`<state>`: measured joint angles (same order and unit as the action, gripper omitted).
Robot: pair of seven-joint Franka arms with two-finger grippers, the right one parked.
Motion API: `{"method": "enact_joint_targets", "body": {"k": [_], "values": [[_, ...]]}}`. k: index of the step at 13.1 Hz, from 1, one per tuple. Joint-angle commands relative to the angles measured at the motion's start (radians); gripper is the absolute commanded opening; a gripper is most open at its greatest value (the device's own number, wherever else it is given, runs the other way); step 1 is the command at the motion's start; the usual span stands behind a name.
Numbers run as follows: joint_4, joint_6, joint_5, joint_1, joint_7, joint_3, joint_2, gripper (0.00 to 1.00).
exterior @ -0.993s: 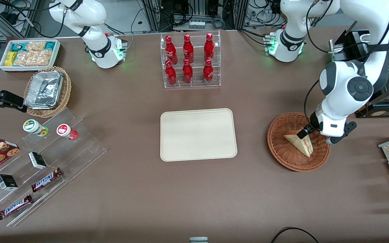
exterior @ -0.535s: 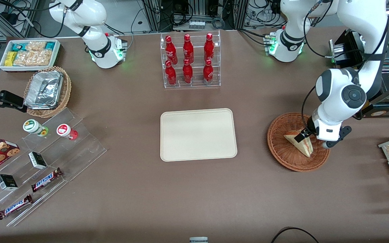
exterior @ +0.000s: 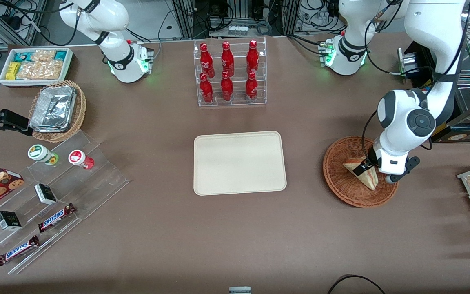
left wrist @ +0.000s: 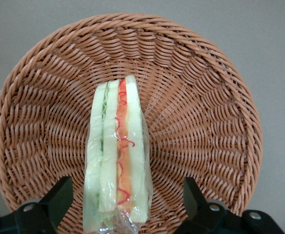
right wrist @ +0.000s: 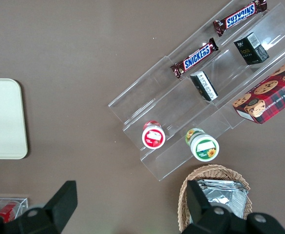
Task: Place sandwich from basket to tray
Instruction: 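Lower the left gripper and close it on the sandwich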
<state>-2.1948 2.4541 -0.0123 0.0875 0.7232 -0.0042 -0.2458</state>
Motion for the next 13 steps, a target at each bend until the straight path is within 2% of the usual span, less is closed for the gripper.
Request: {"method": "enact_joint_targets", "body": {"k": [1, 2, 3, 5, 6, 7, 8, 13], "values": [[-0.006, 0.014, -0.006, -0.006, 0.019, 0.0, 0.0, 1.0], [-0.008, 0.014, -0.006, -0.005, 0.019, 0.001, -0.003, 0.98], [-0.008, 0.014, -0.006, -0.003, 0.019, 0.0, -0.007, 0.89], [-0.008, 0.014, -0.006, -0.003, 0.019, 0.001, -0.012, 0.39], [-0.008, 0.011, -0.006, -0.005, 0.018, 0.0, -0.013, 0.21], [-0.008, 0.011, -0.006, -0.003, 0.016, 0.001, -0.013, 0.09], [-0.008, 0.008, -0.008, -0.003, 0.013, 0.001, -0.012, 0.0], [0.018, -0.056, -0.012, -0.003, -0.001, 0.003, 0.017, 0.0]]}}
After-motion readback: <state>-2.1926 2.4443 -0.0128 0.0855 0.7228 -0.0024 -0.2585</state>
